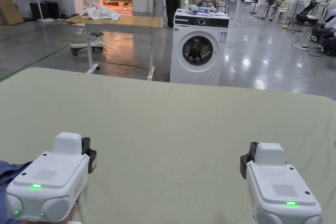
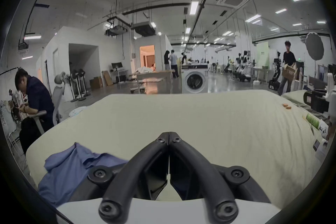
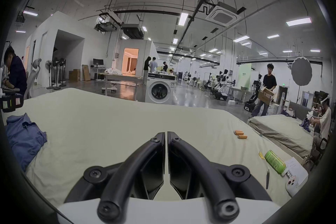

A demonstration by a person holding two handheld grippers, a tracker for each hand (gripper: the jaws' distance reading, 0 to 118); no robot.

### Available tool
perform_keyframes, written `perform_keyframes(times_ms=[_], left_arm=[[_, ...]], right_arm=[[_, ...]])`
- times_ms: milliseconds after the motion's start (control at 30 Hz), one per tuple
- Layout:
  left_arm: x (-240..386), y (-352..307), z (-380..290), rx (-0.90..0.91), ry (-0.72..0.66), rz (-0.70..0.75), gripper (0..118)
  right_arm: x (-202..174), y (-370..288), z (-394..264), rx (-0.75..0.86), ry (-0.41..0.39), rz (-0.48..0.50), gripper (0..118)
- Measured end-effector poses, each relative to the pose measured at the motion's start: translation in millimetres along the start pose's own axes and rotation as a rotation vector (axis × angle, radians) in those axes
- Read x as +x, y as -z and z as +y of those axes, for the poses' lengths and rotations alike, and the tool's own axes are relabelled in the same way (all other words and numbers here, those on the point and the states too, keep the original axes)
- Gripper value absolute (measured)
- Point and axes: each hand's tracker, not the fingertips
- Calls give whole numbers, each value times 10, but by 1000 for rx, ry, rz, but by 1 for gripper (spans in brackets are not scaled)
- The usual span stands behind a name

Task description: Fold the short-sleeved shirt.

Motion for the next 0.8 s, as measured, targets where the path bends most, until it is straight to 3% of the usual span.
perform_keyframes(times_ms=[267,467,533,567,600,633,700,733,767,800], left_arm=[[-1158,-60,-234,-274,-61,95,0],[-1907,-92,-464,-472,-104,77,0],[-2089,-62,-585,-532,-122,58,13],[-2135,-60,-628,-556,-142,61,26],[-2186,-42,-693,-586,-158,61,54],[-2227,-13,-761,-611,-169,38,54],[-2328,96,-936,-650,-180,31,69],[-2352,132,-1014,-672,-186,29,84],[-2349,157,-1081,-699,-194,44,91],[-2338,189,-1140,-726,-192,41,92]], right_arm=[[-116,37,-81,-28,30,52,2],[-205,93,-191,-65,41,91,2],[-234,96,-235,-77,44,101,2],[-256,99,-255,-84,40,102,2],[-274,102,-277,-89,37,108,2],[-287,103,-298,-93,36,110,2],[-313,109,-333,-106,36,116,2],[-326,115,-348,-114,37,117,2],[-334,124,-373,-123,37,121,2],[-339,131,-394,-132,35,127,2]])
